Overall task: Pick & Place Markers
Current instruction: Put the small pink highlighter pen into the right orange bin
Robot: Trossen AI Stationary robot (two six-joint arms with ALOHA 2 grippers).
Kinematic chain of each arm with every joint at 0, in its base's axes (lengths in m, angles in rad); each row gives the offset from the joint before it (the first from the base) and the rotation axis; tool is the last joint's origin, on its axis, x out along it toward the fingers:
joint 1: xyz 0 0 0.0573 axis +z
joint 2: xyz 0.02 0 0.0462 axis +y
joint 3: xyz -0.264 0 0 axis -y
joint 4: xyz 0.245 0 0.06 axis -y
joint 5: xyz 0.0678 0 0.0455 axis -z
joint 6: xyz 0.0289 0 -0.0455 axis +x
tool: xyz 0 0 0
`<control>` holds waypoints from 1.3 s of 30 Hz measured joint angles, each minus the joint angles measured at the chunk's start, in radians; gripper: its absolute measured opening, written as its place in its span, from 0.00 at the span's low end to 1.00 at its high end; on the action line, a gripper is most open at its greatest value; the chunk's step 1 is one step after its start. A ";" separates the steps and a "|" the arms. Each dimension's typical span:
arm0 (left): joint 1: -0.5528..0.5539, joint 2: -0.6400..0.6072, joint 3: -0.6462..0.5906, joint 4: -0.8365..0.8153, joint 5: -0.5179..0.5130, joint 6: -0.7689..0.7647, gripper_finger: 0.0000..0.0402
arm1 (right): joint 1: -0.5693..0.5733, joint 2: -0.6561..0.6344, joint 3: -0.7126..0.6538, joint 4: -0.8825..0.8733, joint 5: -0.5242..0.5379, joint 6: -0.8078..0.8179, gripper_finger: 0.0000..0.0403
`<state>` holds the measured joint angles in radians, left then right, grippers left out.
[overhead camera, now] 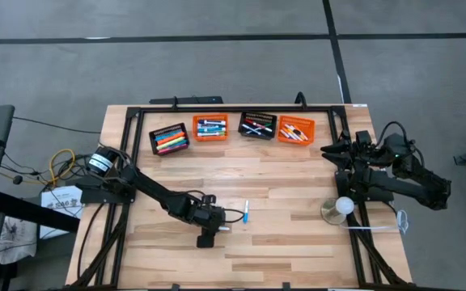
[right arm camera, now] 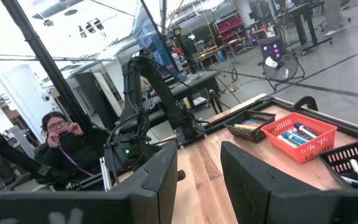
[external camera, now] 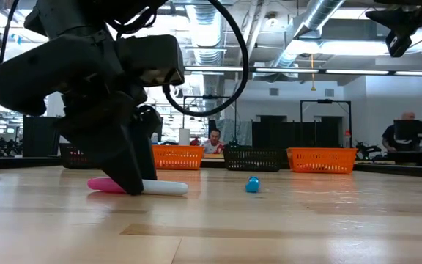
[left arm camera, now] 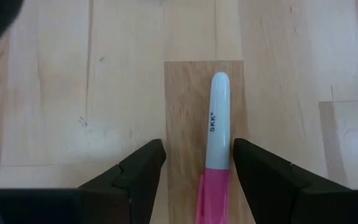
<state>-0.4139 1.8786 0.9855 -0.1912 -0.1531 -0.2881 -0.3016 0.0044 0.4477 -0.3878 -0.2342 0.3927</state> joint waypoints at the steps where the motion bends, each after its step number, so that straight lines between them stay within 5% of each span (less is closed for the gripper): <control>1: -0.001 0.000 0.000 0.000 -0.004 0.007 0.51 | 0.000 0.000 0.000 0.000 0.000 0.000 0.28; 9: 0.004 0.000 0.000 0.002 -0.034 0.078 0.45 | 0.000 0.000 0.000 0.001 0.000 0.000 0.28; 28: 0.013 0.000 0.000 0.005 -0.046 0.070 0.09 | 0.000 0.000 0.000 0.030 0.000 0.001 0.28; 39: 0.100 -0.047 -0.005 0.042 -0.042 0.017 0.12 | 0.000 0.000 0.000 0.031 0.000 0.114 0.28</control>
<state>-0.3137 1.8312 0.9802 -0.1489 -0.1947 -0.2715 -0.3012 0.0044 0.4477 -0.3573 -0.2344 0.5063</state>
